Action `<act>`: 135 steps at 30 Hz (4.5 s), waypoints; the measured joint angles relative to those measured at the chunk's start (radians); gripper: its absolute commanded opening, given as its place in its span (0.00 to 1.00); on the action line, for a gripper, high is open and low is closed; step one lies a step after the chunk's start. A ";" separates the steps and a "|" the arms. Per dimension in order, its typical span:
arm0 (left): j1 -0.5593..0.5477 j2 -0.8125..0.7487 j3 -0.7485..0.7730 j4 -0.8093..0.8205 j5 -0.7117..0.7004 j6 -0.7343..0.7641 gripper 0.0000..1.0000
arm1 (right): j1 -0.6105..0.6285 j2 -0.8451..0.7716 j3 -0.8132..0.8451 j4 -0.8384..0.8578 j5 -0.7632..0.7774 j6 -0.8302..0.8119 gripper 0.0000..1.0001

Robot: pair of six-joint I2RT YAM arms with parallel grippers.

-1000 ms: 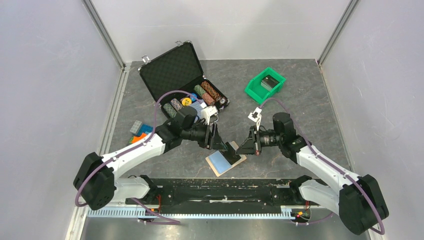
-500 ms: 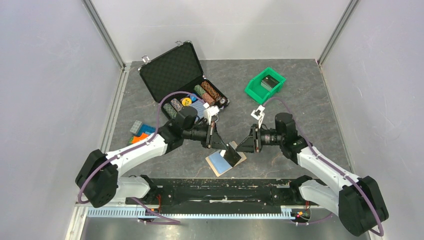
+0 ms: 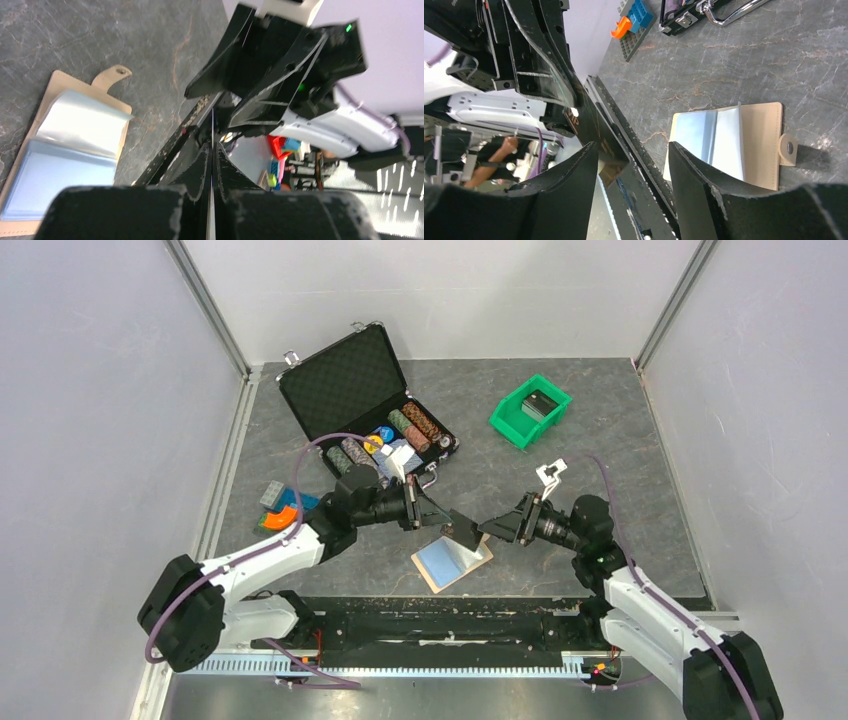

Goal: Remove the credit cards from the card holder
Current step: Remove the credit card from the card holder, then place the credit card in the storage box.

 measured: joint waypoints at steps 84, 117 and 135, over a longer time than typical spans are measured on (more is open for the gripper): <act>-0.003 -0.158 -0.080 -0.056 -0.221 -0.092 1.00 | 0.048 0.106 -0.208 0.664 0.133 0.416 0.00; -0.003 -0.311 0.230 -0.852 -0.570 0.513 1.00 | -0.547 0.585 0.486 0.046 0.159 0.090 0.00; -0.003 -0.343 0.230 -0.852 -0.612 0.519 1.00 | -0.543 0.948 0.720 0.058 0.349 0.194 0.00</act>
